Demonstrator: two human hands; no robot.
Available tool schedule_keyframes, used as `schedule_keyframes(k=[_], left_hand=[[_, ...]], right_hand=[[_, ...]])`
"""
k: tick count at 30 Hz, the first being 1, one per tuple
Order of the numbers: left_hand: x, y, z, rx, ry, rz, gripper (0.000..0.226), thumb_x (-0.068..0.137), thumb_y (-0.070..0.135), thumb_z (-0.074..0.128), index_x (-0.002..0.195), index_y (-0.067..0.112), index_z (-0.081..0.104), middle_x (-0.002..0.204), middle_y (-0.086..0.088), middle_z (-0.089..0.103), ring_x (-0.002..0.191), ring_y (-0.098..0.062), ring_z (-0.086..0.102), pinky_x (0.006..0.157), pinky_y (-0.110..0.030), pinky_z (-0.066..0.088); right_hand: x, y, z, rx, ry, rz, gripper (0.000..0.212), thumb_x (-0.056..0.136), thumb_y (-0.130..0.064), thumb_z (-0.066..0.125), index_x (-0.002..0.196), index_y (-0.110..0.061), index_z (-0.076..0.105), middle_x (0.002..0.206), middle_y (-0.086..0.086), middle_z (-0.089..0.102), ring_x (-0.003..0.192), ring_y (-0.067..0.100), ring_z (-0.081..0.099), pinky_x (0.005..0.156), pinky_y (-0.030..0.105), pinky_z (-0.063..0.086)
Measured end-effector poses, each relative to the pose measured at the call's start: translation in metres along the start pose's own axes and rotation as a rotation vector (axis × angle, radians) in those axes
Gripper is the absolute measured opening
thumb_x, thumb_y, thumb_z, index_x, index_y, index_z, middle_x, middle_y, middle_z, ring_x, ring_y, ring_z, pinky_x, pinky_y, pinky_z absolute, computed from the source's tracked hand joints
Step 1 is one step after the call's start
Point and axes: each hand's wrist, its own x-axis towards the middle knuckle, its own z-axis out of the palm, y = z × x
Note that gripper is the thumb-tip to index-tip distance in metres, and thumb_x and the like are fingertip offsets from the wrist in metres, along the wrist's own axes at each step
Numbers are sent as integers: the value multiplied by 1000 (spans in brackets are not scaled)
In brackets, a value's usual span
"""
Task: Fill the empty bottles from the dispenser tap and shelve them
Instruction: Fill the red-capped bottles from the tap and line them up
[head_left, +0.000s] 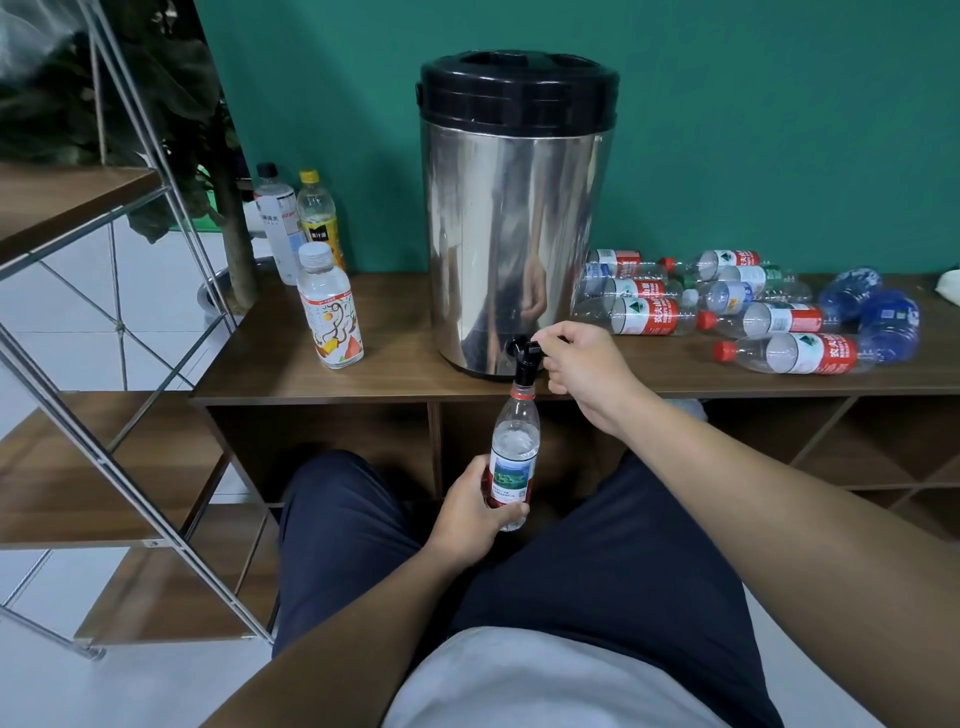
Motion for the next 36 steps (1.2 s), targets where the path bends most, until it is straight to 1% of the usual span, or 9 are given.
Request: schedule_keyframes(k=[3,5,14,21,25,30,36], left_hand=[[0,1,0,5,3,-2,58,86,19,97,133,31,64,118,13,79,108,2,74,91,-15,57],[-1,2,0,3,4,-6,58,86,19,97,133,30,64,119,13,78,108,2,74,90,-13,56],[0,1,0,-10,3,2,61,85,21,97,135,31,64,120,13,78,110,-1,75,93,-18,58],[1,-1,0,-14,3,8,61,84,20,97,135,30,65,119,13,78,110,-2,75,94,-17,57],[2,-2,0,-14,7,8,61,83,20,98,134,31,65,120,13,79,110,-3,75,97,-21,58],[1,-1,-1,-17,3,2,60,85,19,97,134,31,65,120,12,79,110,-2,75,92,-15,56],[0,0,-1,9,9,1,60,85,20,98,135,30,65,120,13,78,110,0,74,92,-14,56]], right_hand=[[1,-1,0,-14,-2,-2,19,113,-16,58,114,-3,73,65,-2,47,51,7,38,49,25,32],[2,-2,0,-34,2,-3,18,112,-15,59,112,-4,73,64,-4,48,51,7,39,48,24,32],[3,-3,0,-74,20,-3,16,111,-16,61,109,-7,75,65,-4,52,51,7,42,48,24,33],[1,-7,-1,-71,7,13,17,112,-15,61,115,-4,74,68,-1,51,51,6,41,48,24,34],[1,-8,-1,-82,3,11,18,112,-16,61,116,-4,74,69,0,49,54,7,40,49,24,33],[1,-10,-3,-84,-13,25,20,112,-17,62,116,-2,74,67,0,47,53,7,38,48,24,31],[3,-9,-2,-105,-1,18,21,111,-18,62,114,-1,75,66,-1,48,56,9,40,48,25,32]])
